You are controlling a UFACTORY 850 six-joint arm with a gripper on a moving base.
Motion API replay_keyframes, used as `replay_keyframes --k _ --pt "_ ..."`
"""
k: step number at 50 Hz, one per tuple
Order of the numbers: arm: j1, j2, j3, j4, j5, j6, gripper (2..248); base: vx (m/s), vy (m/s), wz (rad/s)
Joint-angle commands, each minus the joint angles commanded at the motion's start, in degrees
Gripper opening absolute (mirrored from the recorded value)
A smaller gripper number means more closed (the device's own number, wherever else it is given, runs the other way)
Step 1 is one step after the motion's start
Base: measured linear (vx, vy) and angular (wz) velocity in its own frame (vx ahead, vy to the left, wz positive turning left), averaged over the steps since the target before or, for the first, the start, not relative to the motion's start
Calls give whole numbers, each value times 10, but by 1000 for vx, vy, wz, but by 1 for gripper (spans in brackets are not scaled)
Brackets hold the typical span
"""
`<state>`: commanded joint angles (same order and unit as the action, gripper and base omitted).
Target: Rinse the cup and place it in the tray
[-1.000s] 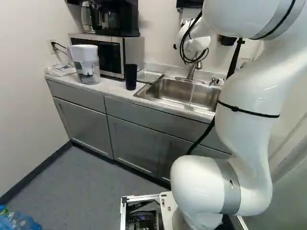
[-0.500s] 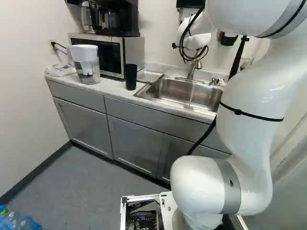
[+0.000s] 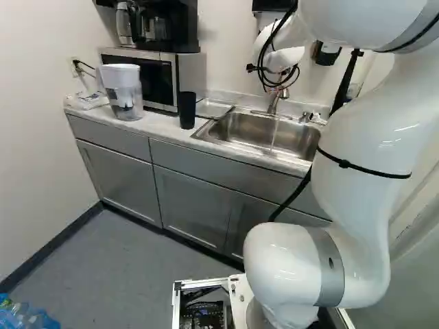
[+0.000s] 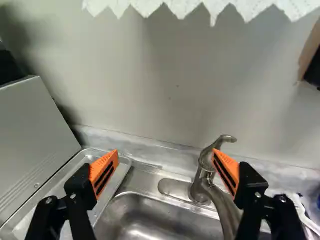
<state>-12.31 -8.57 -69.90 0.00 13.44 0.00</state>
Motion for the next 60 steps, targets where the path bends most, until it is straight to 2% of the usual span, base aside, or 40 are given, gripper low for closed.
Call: replay_keyframes --k 41,60 --pt "-28 33 36 0 -22 0 247 0 0 0" --pt "-41 49 52 0 -53 0 247 0 0 0"
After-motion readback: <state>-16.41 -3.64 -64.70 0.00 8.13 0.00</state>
